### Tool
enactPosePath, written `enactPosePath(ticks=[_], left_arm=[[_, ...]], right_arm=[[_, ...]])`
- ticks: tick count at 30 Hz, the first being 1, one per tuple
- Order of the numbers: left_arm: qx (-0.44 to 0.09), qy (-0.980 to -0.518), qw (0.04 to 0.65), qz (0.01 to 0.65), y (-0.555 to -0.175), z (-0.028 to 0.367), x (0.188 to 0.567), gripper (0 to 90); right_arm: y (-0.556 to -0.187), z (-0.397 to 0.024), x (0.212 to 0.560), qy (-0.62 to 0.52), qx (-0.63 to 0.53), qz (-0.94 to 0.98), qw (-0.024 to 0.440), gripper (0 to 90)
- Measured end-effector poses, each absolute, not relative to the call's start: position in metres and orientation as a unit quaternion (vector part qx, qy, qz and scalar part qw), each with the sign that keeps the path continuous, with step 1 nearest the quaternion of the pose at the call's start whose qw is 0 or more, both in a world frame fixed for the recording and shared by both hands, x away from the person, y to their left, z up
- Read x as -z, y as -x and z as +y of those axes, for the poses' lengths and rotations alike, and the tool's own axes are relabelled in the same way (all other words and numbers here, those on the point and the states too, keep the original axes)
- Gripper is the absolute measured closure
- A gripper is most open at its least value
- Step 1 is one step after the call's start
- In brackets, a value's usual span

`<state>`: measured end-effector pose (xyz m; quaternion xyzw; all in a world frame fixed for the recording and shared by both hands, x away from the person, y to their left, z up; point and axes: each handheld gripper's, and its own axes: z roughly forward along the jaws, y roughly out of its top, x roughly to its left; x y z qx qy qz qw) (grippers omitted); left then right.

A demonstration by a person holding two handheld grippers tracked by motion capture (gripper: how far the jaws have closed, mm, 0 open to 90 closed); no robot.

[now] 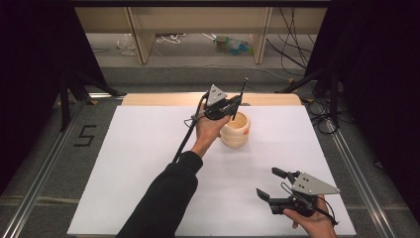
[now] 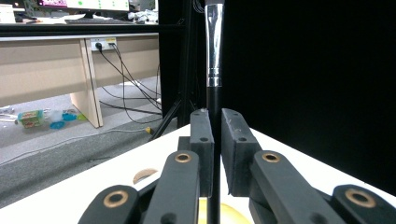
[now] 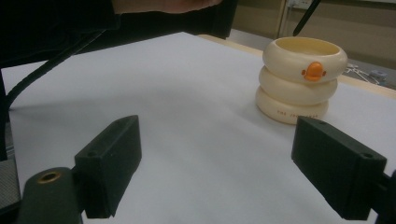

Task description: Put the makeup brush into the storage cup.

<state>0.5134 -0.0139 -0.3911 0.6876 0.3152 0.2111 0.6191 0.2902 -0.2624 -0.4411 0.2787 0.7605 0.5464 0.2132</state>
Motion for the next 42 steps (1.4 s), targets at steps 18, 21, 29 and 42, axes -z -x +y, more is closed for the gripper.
enactPosePath(ticks=[18, 21, 29, 42], left_arm=[[-0.206, -0.691, 0.617, 0.315, -0.515, -0.020, 0.400, 83.6], [-0.205, -0.689, 0.618, 0.319, -0.516, -0.021, 0.400, 83.6], [-0.203, -0.691, 0.614, 0.323, -0.518, -0.021, 0.405, 83.5], [-0.203, -0.694, 0.609, 0.325, -0.519, -0.024, 0.410, 83.5]], right_arm=[[-0.290, -0.262, 0.441, -0.279, -0.546, 0.761, 0.210, 17.2], [-0.290, -0.262, 0.441, -0.278, -0.547, 0.761, 0.210, 17.2], [-0.290, -0.262, 0.441, -0.278, -0.547, 0.761, 0.210, 17.2], [-0.290, -0.262, 0.441, -0.278, -0.548, 0.761, 0.210, 17.2]])
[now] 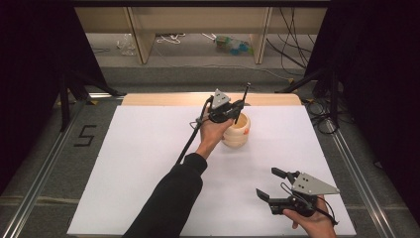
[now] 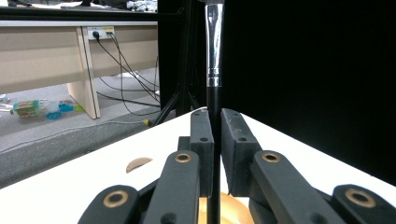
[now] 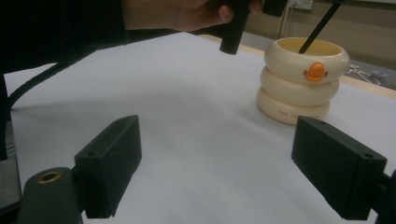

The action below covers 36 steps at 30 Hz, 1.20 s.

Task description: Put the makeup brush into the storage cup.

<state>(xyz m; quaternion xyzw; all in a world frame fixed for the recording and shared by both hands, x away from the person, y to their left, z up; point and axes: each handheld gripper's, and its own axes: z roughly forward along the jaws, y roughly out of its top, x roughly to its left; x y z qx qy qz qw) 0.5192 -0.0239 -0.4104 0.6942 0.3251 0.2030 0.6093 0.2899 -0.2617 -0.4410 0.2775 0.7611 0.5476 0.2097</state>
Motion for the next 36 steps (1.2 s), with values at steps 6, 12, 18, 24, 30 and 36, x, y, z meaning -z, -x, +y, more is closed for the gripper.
enactPosePath(ticks=[6, 12, 18, 24, 30, 36], left_arm=[[-0.202, -0.694, 0.609, 0.327, -0.519, -0.023, 0.414, 83.6], [-0.202, -0.695, 0.608, 0.326, -0.519, -0.023, 0.415, 83.6], [-0.204, -0.698, 0.605, 0.326, -0.519, -0.023, 0.418, 83.6], [-0.201, -0.699, 0.603, 0.329, -0.519, -0.022, 0.421, 83.5], [-0.200, -0.701, 0.601, 0.328, -0.518, -0.021, 0.424, 83.5], [-0.202, -0.704, 0.596, 0.329, -0.517, -0.021, 0.428, 83.5]], right_arm=[[-0.290, -0.262, 0.441, -0.276, -0.547, 0.762, 0.209, 17.2], [-0.290, -0.261, 0.441, -0.276, -0.547, 0.762, 0.208, 17.2], [-0.288, -0.261, 0.441, -0.284, -0.545, 0.763, 0.199, 17.2], [-0.290, -0.261, 0.441, -0.278, -0.548, 0.761, 0.209, 17.2], [-0.288, -0.261, 0.441, -0.284, -0.545, 0.763, 0.200, 17.2], [-0.289, -0.261, 0.441, -0.283, -0.546, 0.762, 0.202, 17.3]])
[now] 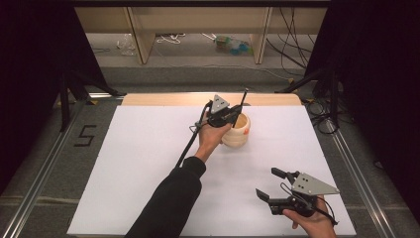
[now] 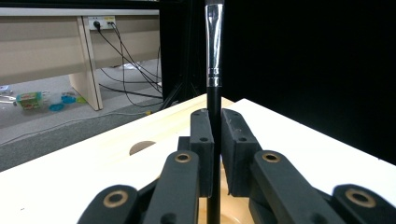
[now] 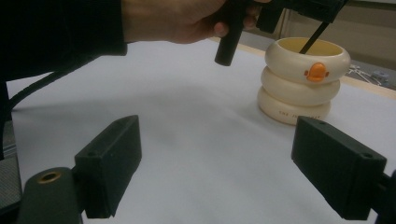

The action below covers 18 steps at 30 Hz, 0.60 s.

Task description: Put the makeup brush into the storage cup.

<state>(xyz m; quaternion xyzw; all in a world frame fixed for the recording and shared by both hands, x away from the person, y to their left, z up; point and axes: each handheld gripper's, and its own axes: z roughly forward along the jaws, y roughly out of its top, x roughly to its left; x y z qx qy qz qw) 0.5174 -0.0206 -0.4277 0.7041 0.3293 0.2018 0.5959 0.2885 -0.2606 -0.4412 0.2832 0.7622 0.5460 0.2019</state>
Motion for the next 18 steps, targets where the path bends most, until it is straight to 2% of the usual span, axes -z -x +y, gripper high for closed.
enactPosePath(ticks=[9, 11, 16, 18], left_arm=[[-0.200, -0.711, 0.589, 0.327, -0.5166, -0.0217, 0.4335, 83.5], [-0.200, -0.712, 0.589, 0.326, -0.5164, -0.0221, 0.4341, 83.5], [-0.198, -0.717, 0.583, 0.325, -0.5165, -0.0213, 0.4359, 83.2], [-0.193, -0.717, 0.584, 0.328, -0.5165, -0.0208, 0.4365, 82.4]], right_arm=[[-0.2897, -0.2607, 0.4414, -0.276, -0.548, 0.761, 0.210, 17.3], [-0.2889, -0.2590, 0.4422, -0.281, -0.554, 0.759, 0.195, 17.3], [-0.2890, -0.2589, 0.4423, -0.280, -0.554, 0.759, 0.195, 17.3], [-0.2904, -0.2595, 0.4423, -0.271, -0.554, 0.758, 0.210, 17.3]])
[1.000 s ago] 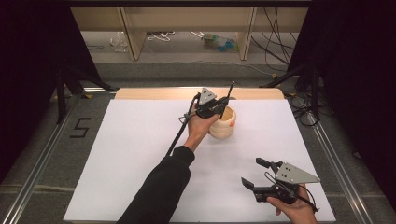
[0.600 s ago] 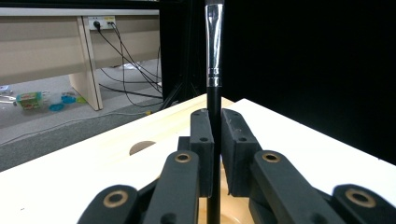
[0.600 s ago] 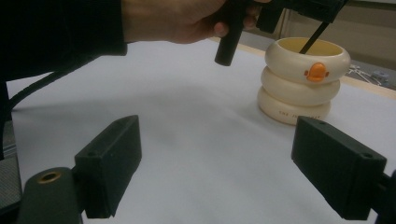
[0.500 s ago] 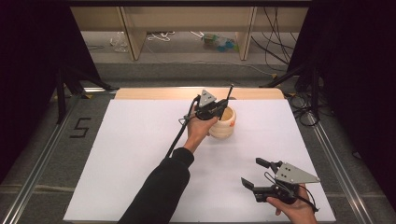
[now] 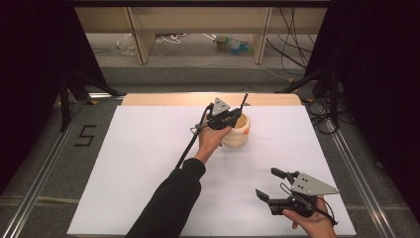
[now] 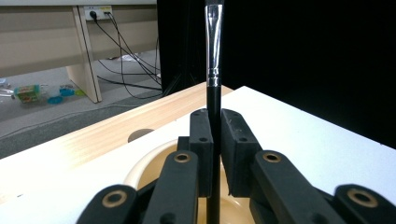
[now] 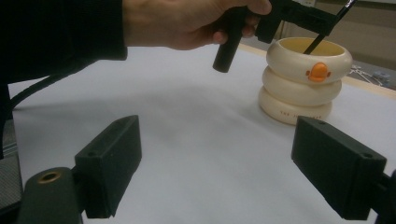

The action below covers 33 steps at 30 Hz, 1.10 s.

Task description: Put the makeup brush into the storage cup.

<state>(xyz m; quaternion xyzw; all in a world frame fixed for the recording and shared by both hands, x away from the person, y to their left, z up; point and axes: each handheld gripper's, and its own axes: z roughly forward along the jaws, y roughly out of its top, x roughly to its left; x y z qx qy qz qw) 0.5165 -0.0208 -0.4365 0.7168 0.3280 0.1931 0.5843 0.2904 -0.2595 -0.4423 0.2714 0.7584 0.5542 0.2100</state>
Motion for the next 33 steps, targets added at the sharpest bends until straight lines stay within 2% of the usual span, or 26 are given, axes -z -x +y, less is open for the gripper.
enactPosePath(ticks=[12, 17, 21, 27, 33], left_arm=[[-0.194, -0.710, 0.589, 0.335, -0.516, -0.015, 0.430, 70.8], [-0.194, -0.707, 0.589, 0.339, -0.517, -0.012, 0.427, 62.4], [-0.192, -0.710, 0.585, 0.341, -0.516, -0.009, 0.426, 50.9], [-0.185, -0.707, 0.587, 0.349, -0.516, -0.006, 0.425, 42.4], [-0.175, -0.714, 0.585, 0.343, -0.514, -0.002, 0.422, 37.7]], right_arm=[[-0.290, -0.259, 0.442, -0.274, -0.553, 0.760, 0.205, 17.3], [-0.287, -0.261, 0.440, -0.283, -0.533, 0.772, 0.197, 17.3], [-0.290, -0.261, 0.441, -0.275, -0.544, 0.766, 0.206, 17.2], [-0.290, -0.261, 0.442, -0.276, -0.545, 0.764, 0.208, 17.3], [-0.290, -0.261, 0.442, -0.277, -0.545, 0.764, 0.207, 17.2]])
